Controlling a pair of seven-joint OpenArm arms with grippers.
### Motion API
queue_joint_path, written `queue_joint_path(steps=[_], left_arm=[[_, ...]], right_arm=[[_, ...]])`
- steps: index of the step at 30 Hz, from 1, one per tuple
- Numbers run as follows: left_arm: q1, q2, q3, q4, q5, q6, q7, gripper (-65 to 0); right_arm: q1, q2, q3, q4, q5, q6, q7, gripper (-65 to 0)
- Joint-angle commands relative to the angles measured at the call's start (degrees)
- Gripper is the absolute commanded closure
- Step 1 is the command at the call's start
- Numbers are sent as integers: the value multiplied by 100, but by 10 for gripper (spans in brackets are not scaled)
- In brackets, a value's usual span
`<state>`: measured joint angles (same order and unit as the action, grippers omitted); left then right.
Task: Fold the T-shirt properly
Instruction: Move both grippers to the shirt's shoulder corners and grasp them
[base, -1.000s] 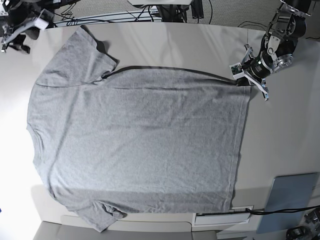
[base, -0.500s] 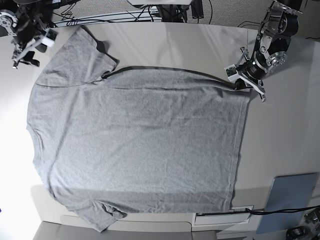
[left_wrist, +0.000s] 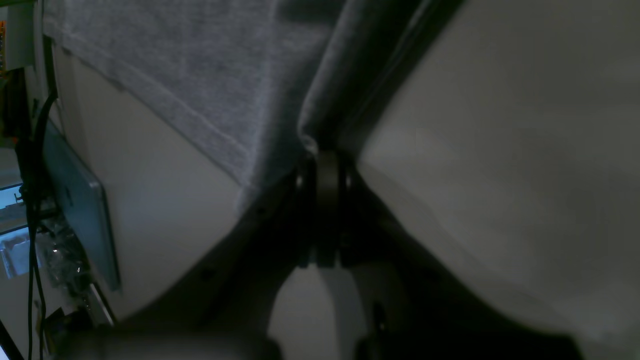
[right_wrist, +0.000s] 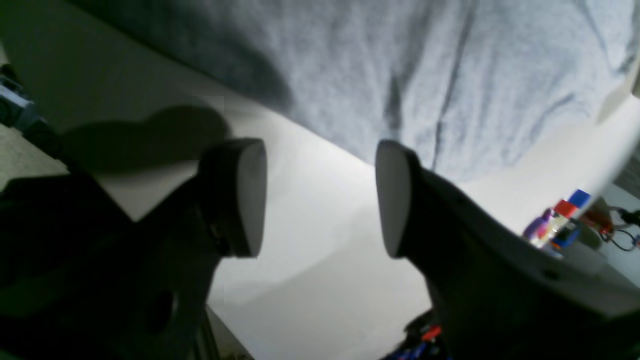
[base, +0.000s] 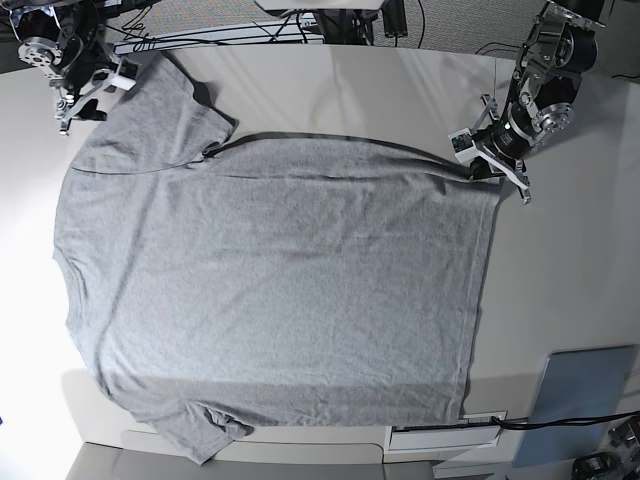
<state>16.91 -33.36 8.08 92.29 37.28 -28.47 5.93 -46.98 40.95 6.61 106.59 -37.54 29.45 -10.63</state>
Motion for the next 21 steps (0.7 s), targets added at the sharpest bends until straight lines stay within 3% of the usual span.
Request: queue_joint_path(steps=[1,14,21], left_arm=[[144,-13,85,-142,50,-588,369,0],[118,-15,85,-142,48,-590,372,0],[118,-13,85,-142,46,-590,369,0]], right_arm=[[22,96,24,52,0,-74,11,-339],[892,96,-772,-407,0,-76,-243,-339],[1279,96,-922,-623,57,-42,-111,-339]])
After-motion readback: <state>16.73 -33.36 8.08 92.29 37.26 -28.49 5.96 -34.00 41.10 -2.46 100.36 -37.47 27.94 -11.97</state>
